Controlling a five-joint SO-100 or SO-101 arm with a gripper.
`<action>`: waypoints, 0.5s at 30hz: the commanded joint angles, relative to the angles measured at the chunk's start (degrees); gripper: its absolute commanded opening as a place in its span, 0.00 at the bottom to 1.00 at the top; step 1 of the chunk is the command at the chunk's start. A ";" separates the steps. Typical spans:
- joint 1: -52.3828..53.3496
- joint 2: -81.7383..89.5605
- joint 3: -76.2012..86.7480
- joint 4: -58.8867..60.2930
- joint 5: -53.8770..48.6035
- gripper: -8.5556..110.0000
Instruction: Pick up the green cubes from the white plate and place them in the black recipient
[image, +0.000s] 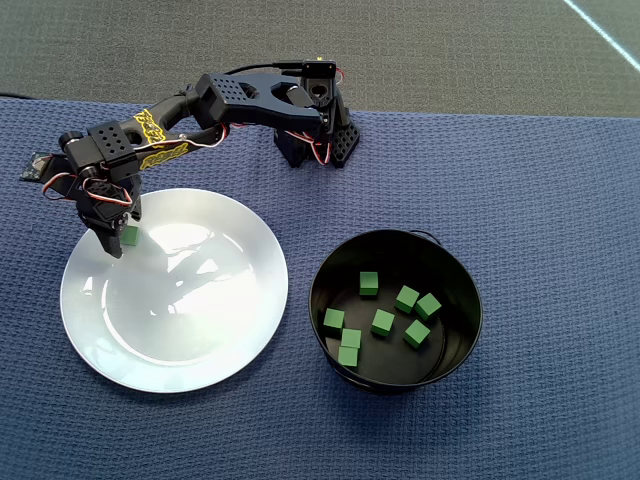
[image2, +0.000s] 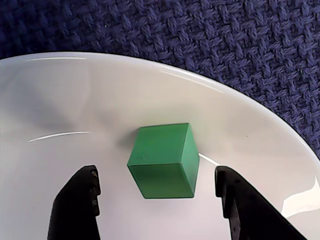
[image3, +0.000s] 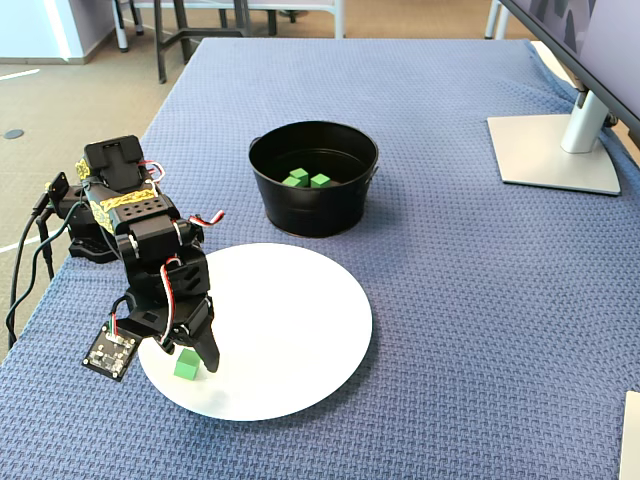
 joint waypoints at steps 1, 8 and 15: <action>0.62 0.97 -2.64 4.31 -0.88 0.25; 0.62 0.35 -2.46 3.69 -0.70 0.22; 0.62 0.70 -1.41 3.69 -0.88 0.15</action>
